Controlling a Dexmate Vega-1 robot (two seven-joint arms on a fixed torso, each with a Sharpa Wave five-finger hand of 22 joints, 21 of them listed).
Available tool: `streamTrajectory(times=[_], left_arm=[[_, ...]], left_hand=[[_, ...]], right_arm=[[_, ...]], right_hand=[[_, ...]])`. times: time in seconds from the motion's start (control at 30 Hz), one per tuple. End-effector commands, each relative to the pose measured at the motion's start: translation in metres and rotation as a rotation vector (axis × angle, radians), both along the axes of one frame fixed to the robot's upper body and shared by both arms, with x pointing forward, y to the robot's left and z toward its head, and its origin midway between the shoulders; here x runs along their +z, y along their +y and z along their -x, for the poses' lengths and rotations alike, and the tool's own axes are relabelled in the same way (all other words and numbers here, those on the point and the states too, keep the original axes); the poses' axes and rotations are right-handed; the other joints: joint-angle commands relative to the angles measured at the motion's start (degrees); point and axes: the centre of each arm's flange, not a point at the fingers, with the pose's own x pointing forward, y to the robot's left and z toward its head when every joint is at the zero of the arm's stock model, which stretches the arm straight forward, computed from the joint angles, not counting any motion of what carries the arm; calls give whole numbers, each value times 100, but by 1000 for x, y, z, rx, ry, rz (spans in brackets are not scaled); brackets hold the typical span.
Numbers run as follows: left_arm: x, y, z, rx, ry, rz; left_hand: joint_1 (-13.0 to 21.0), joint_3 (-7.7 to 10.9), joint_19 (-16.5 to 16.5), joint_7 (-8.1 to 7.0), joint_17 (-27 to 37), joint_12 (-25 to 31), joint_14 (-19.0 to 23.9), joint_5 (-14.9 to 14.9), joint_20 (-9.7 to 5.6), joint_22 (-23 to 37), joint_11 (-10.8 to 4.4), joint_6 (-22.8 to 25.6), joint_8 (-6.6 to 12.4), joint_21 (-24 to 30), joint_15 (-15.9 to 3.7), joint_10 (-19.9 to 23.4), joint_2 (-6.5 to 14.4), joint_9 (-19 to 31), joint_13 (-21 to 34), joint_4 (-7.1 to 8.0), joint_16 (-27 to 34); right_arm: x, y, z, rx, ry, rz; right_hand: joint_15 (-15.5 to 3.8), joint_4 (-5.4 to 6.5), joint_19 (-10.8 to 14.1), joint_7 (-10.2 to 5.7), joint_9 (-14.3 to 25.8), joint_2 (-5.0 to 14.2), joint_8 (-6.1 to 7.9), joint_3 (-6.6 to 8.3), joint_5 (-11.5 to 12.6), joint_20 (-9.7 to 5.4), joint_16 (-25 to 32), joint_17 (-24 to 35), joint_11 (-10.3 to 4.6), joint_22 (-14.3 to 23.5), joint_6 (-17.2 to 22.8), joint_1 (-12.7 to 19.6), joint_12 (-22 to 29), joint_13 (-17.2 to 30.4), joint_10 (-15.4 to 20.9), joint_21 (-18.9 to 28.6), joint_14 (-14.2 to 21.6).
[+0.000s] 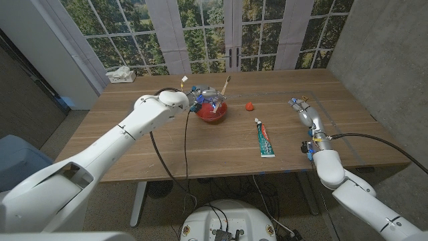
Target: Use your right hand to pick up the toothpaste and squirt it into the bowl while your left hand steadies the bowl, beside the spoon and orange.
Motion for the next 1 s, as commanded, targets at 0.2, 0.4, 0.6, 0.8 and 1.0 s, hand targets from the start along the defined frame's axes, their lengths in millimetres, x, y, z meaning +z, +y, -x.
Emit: streamTrajectory(times=[0.2,0.4,0.6,0.8,1.0], left_arm=[[1,15,3,-85,57,10],[1,23,5,-101,58,24],[0,30,7,-108,68,34],[-1,36,7,-113,75,34],[-1,40,4,-119,87,28]], left_hand=[[651,46,-69,57,36,-36,375,26,-546,-27,-874,47,-32,148,-618,959,642,46,17,-1,3],[649,49,-87,65,26,-41,369,27,-546,-45,-878,48,-46,192,-618,960,643,47,28,1,-8],[649,53,-100,66,34,-54,365,29,-548,-66,-870,47,-61,237,-614,961,641,52,27,0,-6],[645,55,-122,71,37,-66,365,30,-541,-88,-867,45,-68,274,-613,950,640,69,34,2,-6],[643,61,-145,71,30,-82,352,33,-535,-122,-862,49,-95,321,-615,966,635,64,27,-1,-18]], right_arm=[[-2,23,26,-120,31,118],[-3,33,35,-150,68,151],[-4,46,43,-201,96,199],[-9,59,46,-223,121,222],[-10,72,48,-270,124,252]], right_hand=[[-47,-31,31,-53,19,-14,-9,7,56,-19,-18,19,-51,17,30,64,-8,14,17,-3,16],[-50,-41,50,-50,20,-21,-11,-4,56,-29,-21,15,-65,17,27,70,-15,14,1,2,25],[-59,-60,88,-54,21,-51,-13,-22,55,-46,-31,7,-101,16,23,77,-18,15,-7,13,26],[-66,-74,111,-62,22,-68,-15,-32,56,-70,-38,0,-111,16,17,88,-23,15,-20,18,30],[-84,-93,123,-89,23,-89,-19,-43,58,-69,-48,-9,-158,15,4,107,-32,15,-43,18,29]])
